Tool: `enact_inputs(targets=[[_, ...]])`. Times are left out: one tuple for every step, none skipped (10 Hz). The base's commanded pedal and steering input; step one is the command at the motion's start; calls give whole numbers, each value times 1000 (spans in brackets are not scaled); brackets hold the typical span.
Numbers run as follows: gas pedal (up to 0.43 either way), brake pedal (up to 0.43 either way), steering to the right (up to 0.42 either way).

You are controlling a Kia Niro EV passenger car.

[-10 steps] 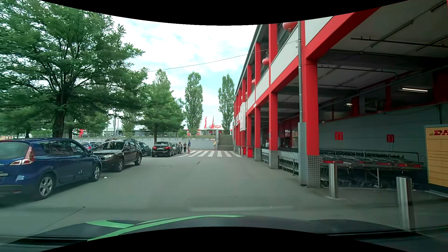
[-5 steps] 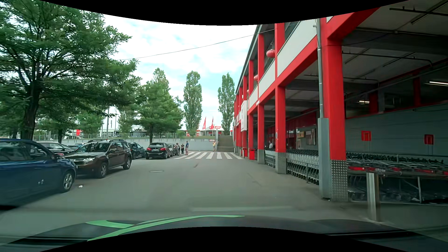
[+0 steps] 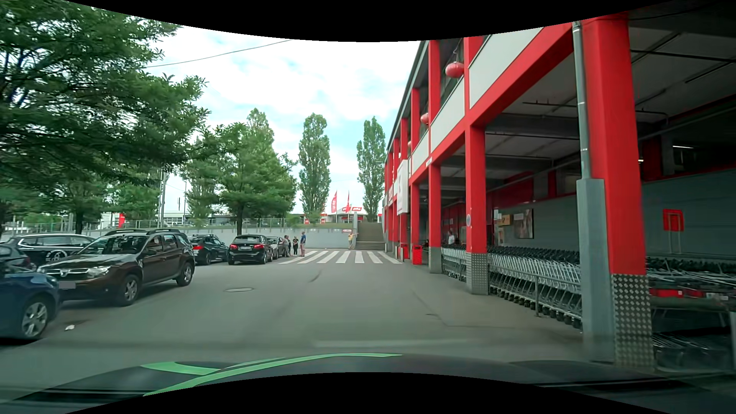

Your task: Follow the waypoints while adhering to traffic rules and regulations

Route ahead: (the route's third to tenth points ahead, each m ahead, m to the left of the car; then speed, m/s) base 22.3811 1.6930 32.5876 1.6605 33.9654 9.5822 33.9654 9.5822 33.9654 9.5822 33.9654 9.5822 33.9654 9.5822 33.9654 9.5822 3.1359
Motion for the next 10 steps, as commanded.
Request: enact_inputs(targets=[[20, 0, 5], [20, 0, 4], [20, 0, 4], [20, 0, 4], [20, 0, 4], [20, 0, 4], [20, 0, 4], [20, 0, 3], [20, 0, 3], [20, 0, 2]])
